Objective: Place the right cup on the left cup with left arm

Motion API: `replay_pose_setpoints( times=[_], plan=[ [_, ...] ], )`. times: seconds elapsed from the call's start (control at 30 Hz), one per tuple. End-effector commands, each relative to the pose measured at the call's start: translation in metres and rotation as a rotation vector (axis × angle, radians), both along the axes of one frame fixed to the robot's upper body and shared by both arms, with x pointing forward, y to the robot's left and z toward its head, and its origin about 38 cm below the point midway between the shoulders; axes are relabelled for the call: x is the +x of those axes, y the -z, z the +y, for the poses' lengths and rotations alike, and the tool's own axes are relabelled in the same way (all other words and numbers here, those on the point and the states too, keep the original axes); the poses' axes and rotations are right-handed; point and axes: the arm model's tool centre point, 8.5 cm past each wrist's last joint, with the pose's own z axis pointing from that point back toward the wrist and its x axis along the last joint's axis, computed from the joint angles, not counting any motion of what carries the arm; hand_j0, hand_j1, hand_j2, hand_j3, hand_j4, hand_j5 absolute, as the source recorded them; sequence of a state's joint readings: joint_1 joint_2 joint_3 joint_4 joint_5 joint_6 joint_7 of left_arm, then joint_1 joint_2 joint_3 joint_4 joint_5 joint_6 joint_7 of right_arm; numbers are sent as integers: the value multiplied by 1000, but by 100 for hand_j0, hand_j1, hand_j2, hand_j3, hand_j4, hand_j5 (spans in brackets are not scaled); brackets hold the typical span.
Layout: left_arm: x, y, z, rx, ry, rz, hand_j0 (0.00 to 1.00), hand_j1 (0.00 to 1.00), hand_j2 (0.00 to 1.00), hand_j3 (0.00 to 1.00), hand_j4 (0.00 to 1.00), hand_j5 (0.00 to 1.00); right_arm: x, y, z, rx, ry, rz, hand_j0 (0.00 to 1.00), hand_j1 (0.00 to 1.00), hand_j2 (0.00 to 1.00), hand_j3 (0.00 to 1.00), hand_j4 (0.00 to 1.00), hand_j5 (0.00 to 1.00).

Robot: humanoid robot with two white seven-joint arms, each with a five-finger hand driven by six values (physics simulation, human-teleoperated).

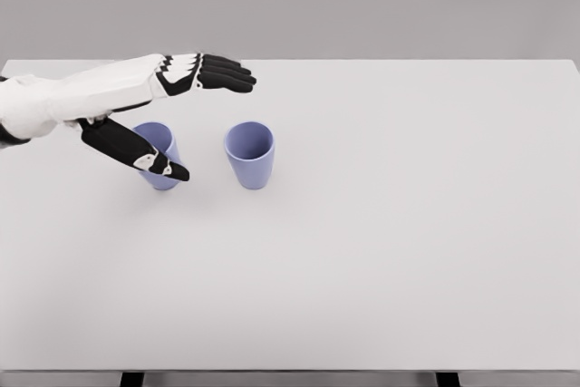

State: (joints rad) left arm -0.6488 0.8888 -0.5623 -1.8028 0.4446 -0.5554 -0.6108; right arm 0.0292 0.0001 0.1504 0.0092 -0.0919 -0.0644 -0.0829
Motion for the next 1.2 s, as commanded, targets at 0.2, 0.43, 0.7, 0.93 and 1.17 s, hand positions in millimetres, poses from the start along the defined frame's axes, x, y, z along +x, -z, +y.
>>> replay_pose_setpoints(
  times=[0.2,0.43,0.7,0.93,1.17],
  plan=[
    [21,28,-6,50,-149,379,100,100,100,100,100,100,0,0,0,0,0,0,100,100,100,100,100,100],
    [28,43,-16,142,-206,465,100,100,100,100,100,100,0,0,0,0,0,0,100,100,100,100,100,100],
    [35,52,-30,249,-261,503,100,100,100,100,100,100,0,0,0,0,0,0,100,100,100,100,100,100],
    [43,55,-39,277,-306,522,100,100,100,100,100,100,0,0,0,0,0,0,100,100,100,100,100,100],
    [62,51,-39,247,-357,518,100,100,100,100,100,100,0,0,0,0,0,0,100,100,100,100,100,100]
  ],
)
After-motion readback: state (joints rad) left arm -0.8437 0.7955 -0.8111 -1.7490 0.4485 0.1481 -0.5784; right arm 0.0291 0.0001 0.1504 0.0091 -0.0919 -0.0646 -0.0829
